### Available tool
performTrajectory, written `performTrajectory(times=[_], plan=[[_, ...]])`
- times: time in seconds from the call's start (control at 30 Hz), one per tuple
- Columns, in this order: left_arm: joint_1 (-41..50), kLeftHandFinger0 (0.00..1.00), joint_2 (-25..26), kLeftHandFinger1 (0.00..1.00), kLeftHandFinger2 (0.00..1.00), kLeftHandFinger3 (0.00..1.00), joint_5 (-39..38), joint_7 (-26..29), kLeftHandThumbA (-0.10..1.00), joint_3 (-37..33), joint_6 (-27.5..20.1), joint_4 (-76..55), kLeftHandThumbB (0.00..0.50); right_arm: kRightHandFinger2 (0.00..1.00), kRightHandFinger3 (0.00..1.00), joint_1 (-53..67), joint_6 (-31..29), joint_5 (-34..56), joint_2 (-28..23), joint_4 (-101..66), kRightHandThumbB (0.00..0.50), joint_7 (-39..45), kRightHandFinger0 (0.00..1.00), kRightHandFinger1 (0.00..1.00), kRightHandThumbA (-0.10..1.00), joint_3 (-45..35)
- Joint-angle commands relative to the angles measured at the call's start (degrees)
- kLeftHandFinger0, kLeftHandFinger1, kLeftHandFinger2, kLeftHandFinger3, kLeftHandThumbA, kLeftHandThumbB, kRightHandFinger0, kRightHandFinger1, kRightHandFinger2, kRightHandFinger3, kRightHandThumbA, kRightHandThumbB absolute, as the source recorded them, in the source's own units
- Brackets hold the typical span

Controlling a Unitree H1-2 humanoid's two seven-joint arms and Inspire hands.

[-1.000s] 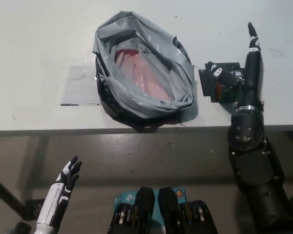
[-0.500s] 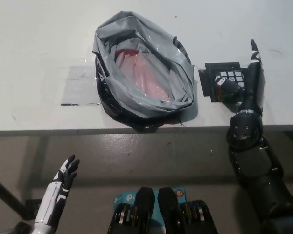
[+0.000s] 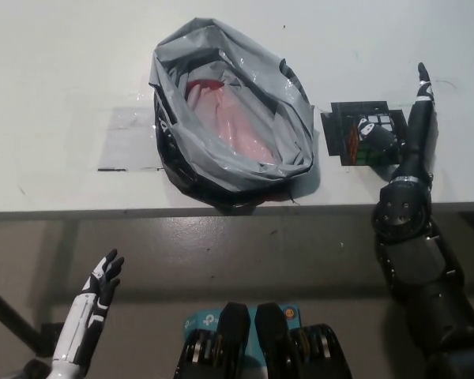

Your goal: Use the right hand to pick up a rubix's cube and place it into a plastic bag and lift the bag

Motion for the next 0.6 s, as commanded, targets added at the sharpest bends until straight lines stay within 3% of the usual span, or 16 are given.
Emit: performTrajectory(times=[0.0,0.1,0.13,0.17,0.23,0.4,0.57], plan=[[-0.7,1.00,-0.1,1.00,1.00,1.00,0.0,0.4,1.00,0.4,-1.5,-1.4,0.286,1.00,1.00,-1.4,-3.3,1.6,0.8,-2.0,0.412,-0.6,1.00,1.00,0.92,1.1],[-1.1,1.00,-0.1,1.00,1.00,1.00,-0.6,0.1,1.00,0.4,-1.7,-1.1,0.289,1.00,1.00,-0.8,-2.0,1.7,1.5,-4.6,0.412,0.0,1.00,1.00,0.93,1.4],[-1.2,1.00,-0.1,1.00,1.00,1.00,-0.6,0.1,1.00,0.4,-1.8,-1.0,0.291,1.00,1.00,-0.5,-1.2,1.7,1.8,-6.0,0.444,0.3,1.00,1.00,0.95,1.6],[-1.3,1.00,-0.1,1.00,1.00,1.00,-0.4,0.1,1.00,0.4,-1.8,-0.9,0.291,1.00,1.00,-0.1,0.1,1.9,2.1,-7.9,0.414,1.1,1.00,1.00,0.95,1.7],[-1.3,1.00,0.0,1.00,1.00,1.00,-0.1,0.2,1.00,0.4,-1.6,-1.0,0.292,1.00,1.00,0.7,1.0,2.8,2.8,-11.1,0.420,2.7,1.00,1.00,0.95,1.7],[-1.3,1.00,0.3,1.00,1.00,1.00,0.5,0.3,1.00,0.5,-1.6,-1.1,0.273,1.00,1.00,2.9,2.5,4.0,4.5,-18.7,0.375,5.7,1.00,1.00,0.92,2.7],[-1.3,1.00,0.3,1.00,1.00,1.00,0.3,0.2,1.00,0.5,-1.7,-1.0,0.270,1.00,1.00,4.1,5.3,4.2,4.9,-21.3,0.417,7.2,1.00,1.00,0.97,3.3]])
